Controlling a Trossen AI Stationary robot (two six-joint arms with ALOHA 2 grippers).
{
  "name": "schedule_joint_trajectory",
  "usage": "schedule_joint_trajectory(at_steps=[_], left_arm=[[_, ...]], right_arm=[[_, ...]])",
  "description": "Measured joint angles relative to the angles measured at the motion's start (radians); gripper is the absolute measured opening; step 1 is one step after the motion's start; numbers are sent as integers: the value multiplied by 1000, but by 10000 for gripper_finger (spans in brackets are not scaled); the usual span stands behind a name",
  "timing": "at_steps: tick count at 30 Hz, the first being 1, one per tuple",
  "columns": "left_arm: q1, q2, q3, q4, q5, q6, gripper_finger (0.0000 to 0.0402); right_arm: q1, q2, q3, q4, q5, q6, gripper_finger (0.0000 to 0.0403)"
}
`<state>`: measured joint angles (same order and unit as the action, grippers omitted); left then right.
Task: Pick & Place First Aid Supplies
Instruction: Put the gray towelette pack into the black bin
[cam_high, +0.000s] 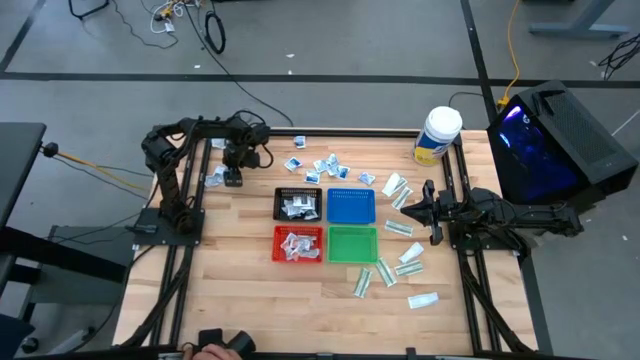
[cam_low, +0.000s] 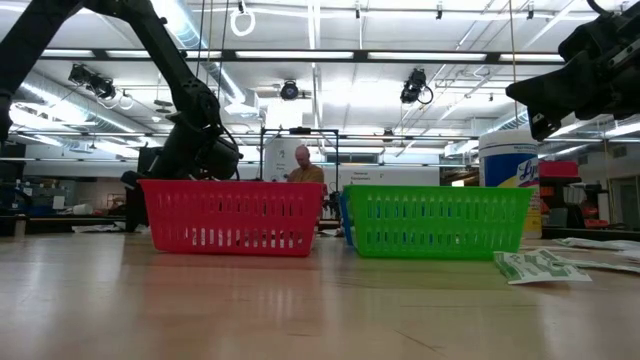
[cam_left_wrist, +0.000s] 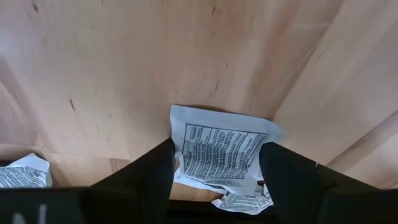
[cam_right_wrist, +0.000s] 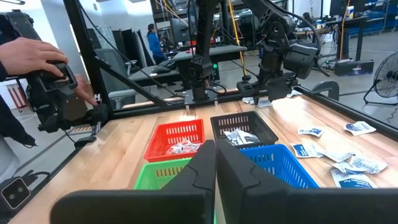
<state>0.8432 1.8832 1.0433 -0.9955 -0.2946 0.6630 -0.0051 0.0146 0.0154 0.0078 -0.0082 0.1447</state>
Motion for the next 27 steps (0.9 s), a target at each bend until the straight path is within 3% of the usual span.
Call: schedule_joint_trajectory(at_steps=[14,27], left_arm=[[0,-9,6,-8,7,-7,236],[-4,-150,8,-16,11,-27,236]], right_arm=[[0,0,0,0,0,0,18],[0,0,0,0,0,0,18]])
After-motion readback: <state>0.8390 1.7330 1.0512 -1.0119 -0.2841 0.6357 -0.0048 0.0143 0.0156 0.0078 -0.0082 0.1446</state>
